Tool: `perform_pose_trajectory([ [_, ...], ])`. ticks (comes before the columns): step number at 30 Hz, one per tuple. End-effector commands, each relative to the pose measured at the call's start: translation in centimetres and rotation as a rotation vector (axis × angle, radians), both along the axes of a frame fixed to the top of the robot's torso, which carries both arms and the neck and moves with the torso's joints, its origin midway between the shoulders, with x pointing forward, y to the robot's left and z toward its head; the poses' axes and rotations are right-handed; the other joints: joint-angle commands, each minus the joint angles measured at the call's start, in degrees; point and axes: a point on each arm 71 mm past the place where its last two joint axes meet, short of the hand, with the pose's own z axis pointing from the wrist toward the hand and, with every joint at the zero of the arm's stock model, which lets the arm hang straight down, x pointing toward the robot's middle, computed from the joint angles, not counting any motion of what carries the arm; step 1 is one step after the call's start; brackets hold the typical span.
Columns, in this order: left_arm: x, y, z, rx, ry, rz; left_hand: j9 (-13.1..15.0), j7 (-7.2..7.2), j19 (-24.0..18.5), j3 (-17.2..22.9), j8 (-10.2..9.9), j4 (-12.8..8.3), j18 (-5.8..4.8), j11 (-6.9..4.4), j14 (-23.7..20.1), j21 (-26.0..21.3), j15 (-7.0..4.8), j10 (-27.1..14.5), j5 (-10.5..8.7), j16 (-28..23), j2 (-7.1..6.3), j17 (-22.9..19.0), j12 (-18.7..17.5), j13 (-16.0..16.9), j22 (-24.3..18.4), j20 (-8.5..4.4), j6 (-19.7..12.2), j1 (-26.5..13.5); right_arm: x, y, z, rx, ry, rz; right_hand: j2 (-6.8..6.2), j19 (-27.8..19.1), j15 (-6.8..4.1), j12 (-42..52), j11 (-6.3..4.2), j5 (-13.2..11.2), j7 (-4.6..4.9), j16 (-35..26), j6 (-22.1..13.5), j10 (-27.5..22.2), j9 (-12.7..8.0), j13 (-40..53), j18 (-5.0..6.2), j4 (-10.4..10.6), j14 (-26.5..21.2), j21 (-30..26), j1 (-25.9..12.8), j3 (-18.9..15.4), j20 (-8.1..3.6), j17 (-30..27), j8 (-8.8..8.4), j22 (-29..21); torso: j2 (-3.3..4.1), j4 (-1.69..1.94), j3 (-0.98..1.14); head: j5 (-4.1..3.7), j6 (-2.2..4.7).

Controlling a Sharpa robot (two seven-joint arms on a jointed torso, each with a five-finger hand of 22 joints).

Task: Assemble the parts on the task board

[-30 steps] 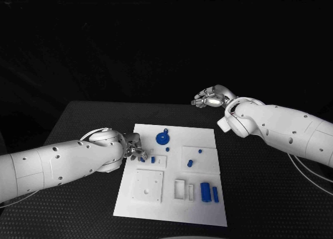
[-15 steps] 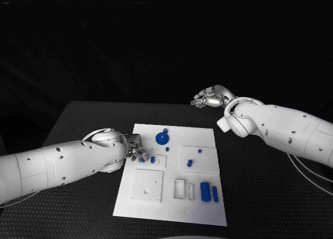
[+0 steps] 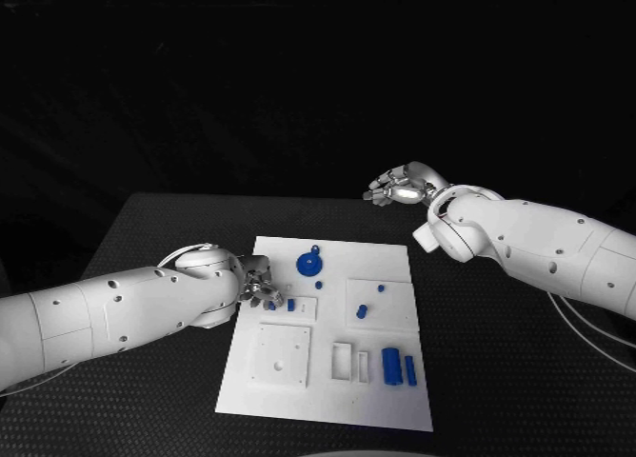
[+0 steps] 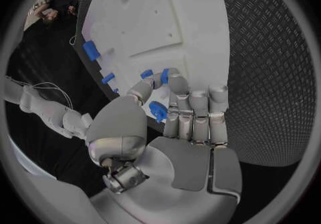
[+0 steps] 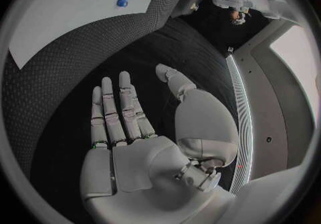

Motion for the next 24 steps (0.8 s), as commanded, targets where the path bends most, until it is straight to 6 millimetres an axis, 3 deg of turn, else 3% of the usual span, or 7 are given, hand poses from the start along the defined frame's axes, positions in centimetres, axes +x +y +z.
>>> perform_pose_trajectory([
  [1, -0.3, 0.2, -0.7, 0.014, 0.030, -0.007, -0.29, 0.13, -0.19, 2.90, -0.54, -1.20, 0.75, -2.27, 3.03, 0.25, -4.46, 1.98, -6.27, -0.14, -0.51, -0.18, 0.06, -0.28, 0.85, -7.57, -0.89, -0.57, 0.0, 0.1, 0.0, 0.002, 0.003, 0.013, -0.06, -0.27, -0.04, 0.33, 3.08, 0.33, 0.24, 0.33, 0.45, -5.25, -0.06, -0.10, -0.27, 0.33, -0.46, -0.27, -0.34, -0.14, 0.05, -0.09, 0.30, 0.09, -0.02, 0.00, -0.02, -0.04, 0.05],
  [3, -0.3, 0.4, -0.7, 0.014, 0.028, -0.001, -0.61, 0.27, -0.29, 3.04, -0.80, 1.07, 0.76, -2.17, 2.88, 0.12, -4.37, 1.80, -8.15, -0.29, -2.34, -0.30, -0.06, -0.49, 0.76, -7.55, -1.26, -1.51, 0.0, 0.1, 0.0, 0.002, 0.003, 0.012, -0.08, -0.28, -0.03, 0.33, 3.08, 0.33, 0.25, 0.33, 0.44, -5.25, -0.06, -0.12, -0.27, 0.34, -0.47, -0.28, -0.36, -0.15, 0.05, -0.10, 0.29, 0.10, -0.01, 0.00, -0.04, -0.09, 0.06],
  [5, -0.2, 0.6, -0.7, 0.015, 0.027, 0.006, -0.88, 0.38, -0.37, 3.09, -1.05, 4.32, 0.84, -2.15, 2.71, -0.06, -4.36, 1.53, -13.20, -0.43, -4.87, -0.43, -0.15, -0.65, 0.65, -7.57, -1.76, -3.13, 0.0, 0.0, -0.1, 0.001, 0.003, 0.011, -0.09, -0.28, -0.03, 0.33, 3.09, 0.33, 0.25, 0.33, 0.42, -5.26, -0.07, -0.13, -0.28, 0.35, -0.48, -0.30, -0.37, -0.16, 0.06, -0.11, 0.29, 0.11, 0.00, -0.01, -0.06, -0.14, 0.10],
  [9, -0.2, 0.9, -0.6, 0.012, 0.019, 0.015, -1.09, 0.46, -0.51, 3.74, -1.17, 8.57, 0.92, -2.15, 2.43, -0.24, -4.42, 0.98, -14.84, -0.59, -8.09, -0.57, -0.19, -0.78, 0.62, -7.58, -2.42, -4.84, -0.1, 0.0, -0.1, 0.001, 0.004, 0.010, -0.11, -0.28, -0.02, 0.34, 3.10, 0.34, 0.26, 0.33, 0.40, -5.27, -0.08, -0.16, -0.28, 0.37, -0.49, -0.32, -0.39, -0.18, 0.06, -0.12, 0.28, 0.12, 0.00, -0.01, -0.06, -0.20, 0.21],
  [11, -0.1, 1.0, -0.6, 0.012, 0.013, 0.023, -1.02, 0.45, -0.53, 4.49, -0.98, 11.08, 1.02, -2.10, 2.34, -0.23, -4.47, 0.79, -16.87, -0.56, -9.69, -0.59, -0.07, -0.77, 0.65, -7.64, -2.69, -5.06, -0.1, 0.0, -0.2, 0.001, 0.004, 0.009, -0.12, -0.29, -0.02, 0.34, 3.11, 0.35, 0.27, 0.33, 0.39, -5.27, -0.08, -0.17, -0.28, 0.37, -0.50, -0.33, -0.40, -0.18, 0.06, -0.13, 0.28, 0.13, -0.01, 0.00, -0.07, -0.26, 0.24],
  [15, 0.0, 1.0, -0.5, 0.008, -0.002, 0.036, -1.03, 0.72, -0.81, 4.67, -1.08, 13.39, 1.02, -2.01, 1.98, -0.33, -4.31, 0.29, -17.48, -0.71, -10.05, -0.67, -0.12, -0.82, 0.67, -7.57, -3.67, -5.53, -0.1, 0.0, -0.2, 0.002, 0.006, 0.011, -0.12, -0.29, -0.01, 0.35, 3.12, 0.37, 0.27, 0.33, 0.38, -5.28, -0.09, -0.20, -0.28, 0.39, -0.51, -0.36, -0.41, -0.19, 0.06, -0.14, 0.27, 0.15, -0.02, 0.04, -0.12, -0.31, 0.32],
  [24, 0.0, 1.4, -0.3, -0.002, -0.018, 0.047, -0.99, 0.77, -0.88, 4.67, -1.02, 13.95, 1.03, -1.96, 1.90, -0.36, -4.25, 0.14, -17.35, -0.75, -9.92, -0.71, -0.15, -0.85, 0.67, -7.56, -3.86, -5.53, -0.1, 0.0, -0.4, 0.003, 0.009, 0.010, -0.11, -0.29, -0.01, 0.36, 3.12, 0.39, 0.28, 0.34, 0.36, -5.30, -0.10, -0.24, -0.28, 0.41, -0.53, -0.40, -0.43, -0.20, 0.06, -0.16, 0.27, 0.18, -0.01, 0.03, -0.09, -0.39, 0.54],
])
